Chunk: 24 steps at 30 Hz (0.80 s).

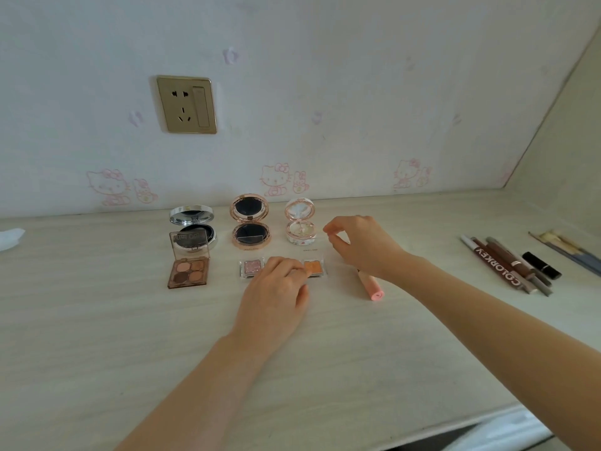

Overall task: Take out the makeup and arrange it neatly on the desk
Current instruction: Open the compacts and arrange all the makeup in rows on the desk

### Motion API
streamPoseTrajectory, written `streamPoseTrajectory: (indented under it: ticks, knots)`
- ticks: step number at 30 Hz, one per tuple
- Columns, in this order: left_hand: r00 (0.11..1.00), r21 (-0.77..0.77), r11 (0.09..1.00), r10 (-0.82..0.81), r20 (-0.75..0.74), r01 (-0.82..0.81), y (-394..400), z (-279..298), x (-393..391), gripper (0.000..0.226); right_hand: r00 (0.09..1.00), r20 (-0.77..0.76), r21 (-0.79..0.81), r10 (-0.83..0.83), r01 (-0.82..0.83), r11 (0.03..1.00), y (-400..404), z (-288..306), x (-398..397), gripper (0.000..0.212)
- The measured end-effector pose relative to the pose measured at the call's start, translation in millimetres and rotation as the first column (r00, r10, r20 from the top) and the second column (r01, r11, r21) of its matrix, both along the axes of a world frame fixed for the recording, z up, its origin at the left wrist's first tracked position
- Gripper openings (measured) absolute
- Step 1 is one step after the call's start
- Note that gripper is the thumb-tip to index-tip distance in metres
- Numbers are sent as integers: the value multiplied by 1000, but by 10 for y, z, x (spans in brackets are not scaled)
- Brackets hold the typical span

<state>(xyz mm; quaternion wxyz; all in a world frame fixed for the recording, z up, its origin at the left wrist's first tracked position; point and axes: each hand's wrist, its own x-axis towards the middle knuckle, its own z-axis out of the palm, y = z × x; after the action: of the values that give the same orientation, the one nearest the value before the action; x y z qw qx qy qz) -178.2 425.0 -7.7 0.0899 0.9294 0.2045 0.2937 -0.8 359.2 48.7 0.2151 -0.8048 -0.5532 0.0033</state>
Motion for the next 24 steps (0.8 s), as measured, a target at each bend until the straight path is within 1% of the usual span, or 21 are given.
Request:
streamPoseTrajectory:
  ticks: [4, 7, 12, 15, 19, 24]
  knots:
    - [1000, 10, 1000, -4, 21, 4, -17, 14, -10, 25, 999, -19, -16, -28, 28, 999, -245, 52, 22, 30]
    - [999, 19, 1000, -19, 33, 19, -59, 50, -12, 25, 999, 19, -19, -40, 40, 999, -479, 35, 28, 33]
    - [998, 40, 997, -67, -5, 67, -216, 111, 75, 23, 995, 44, -45, -87, 89, 995, -931, -47, 58, 36]
    - [992, 32, 992, -120, -29, 121, -364, 133, 183, 24, 992, 48, -41, -119, 121, 992, -1217, -121, 108, 37]
    - [981, 9, 981, -193, 9, 193, -625, 169, 374, 17, 984, 49, -33, -171, 172, 984, -1571, -217, 219, 35]
    - [960, 35, 959, -281, -14, 282, -978, 157, 733, 24, 973, 35, -22, -229, 230, 973, -1974, -301, 437, 32]
